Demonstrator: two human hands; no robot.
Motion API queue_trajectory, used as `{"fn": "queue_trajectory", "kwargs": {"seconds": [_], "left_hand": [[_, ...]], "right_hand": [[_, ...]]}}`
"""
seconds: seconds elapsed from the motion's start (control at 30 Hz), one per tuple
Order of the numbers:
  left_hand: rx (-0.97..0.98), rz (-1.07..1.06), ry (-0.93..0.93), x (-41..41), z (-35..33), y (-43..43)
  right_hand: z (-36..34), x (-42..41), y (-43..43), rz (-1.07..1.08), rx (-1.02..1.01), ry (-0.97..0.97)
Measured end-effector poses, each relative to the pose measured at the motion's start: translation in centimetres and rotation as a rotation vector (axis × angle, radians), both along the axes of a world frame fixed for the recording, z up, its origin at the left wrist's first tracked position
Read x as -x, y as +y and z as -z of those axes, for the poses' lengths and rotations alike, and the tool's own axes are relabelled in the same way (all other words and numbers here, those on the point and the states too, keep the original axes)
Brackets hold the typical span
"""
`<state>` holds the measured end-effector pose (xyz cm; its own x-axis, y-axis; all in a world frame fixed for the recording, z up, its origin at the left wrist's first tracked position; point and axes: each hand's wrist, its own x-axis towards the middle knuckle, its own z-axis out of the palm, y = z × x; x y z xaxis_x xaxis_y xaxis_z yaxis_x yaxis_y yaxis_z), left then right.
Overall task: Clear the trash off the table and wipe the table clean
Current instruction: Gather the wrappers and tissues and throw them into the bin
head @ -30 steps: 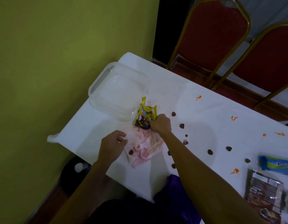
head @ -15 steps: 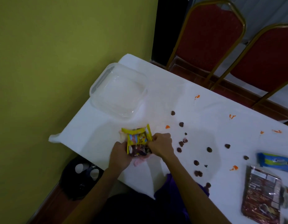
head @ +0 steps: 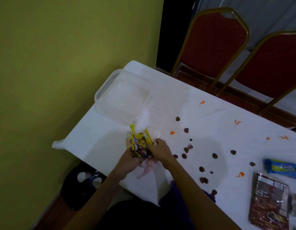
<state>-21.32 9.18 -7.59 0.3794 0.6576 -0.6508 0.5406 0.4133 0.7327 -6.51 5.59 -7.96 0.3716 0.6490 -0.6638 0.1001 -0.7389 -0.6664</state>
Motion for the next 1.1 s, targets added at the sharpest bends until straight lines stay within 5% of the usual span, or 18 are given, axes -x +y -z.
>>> {"fn": "queue_trajectory", "kwargs": {"seconds": [0.2, 0.47, 0.63, 0.87, 1.0, 1.1], "left_hand": [[-0.009, 0.043, -0.093, -1.7, -0.4, 0.8], [-0.182, -0.037, 0.096, -2.0, 0.2, 3.9], [-0.159, 0.003, -0.020, -3.1, -1.1, 3.8], [0.255, 0.055, -0.254, -4.7, -2.6, 1.7], [0.547, -0.135, -0.418, -4.3, -3.8, 1.8], [0.573, -0.168, -0.434, -3.3, -3.9, 1.8]], "right_hand": [[-1.3, -3.3, -1.3, 0.175, -0.054, 0.032], [-4.4, -6.1, -2.2, 0.399, -0.181, 0.105], [-5.3, -6.1, -2.6, 0.469, -0.207, 0.102], [-7.1, -3.9, -2.8, 0.500, -0.236, 0.163], [-6.9, -2.6, -3.4, 0.469, -0.208, 0.172], [-5.9, -1.6, -4.0, 0.455, -0.156, 0.177]]}}
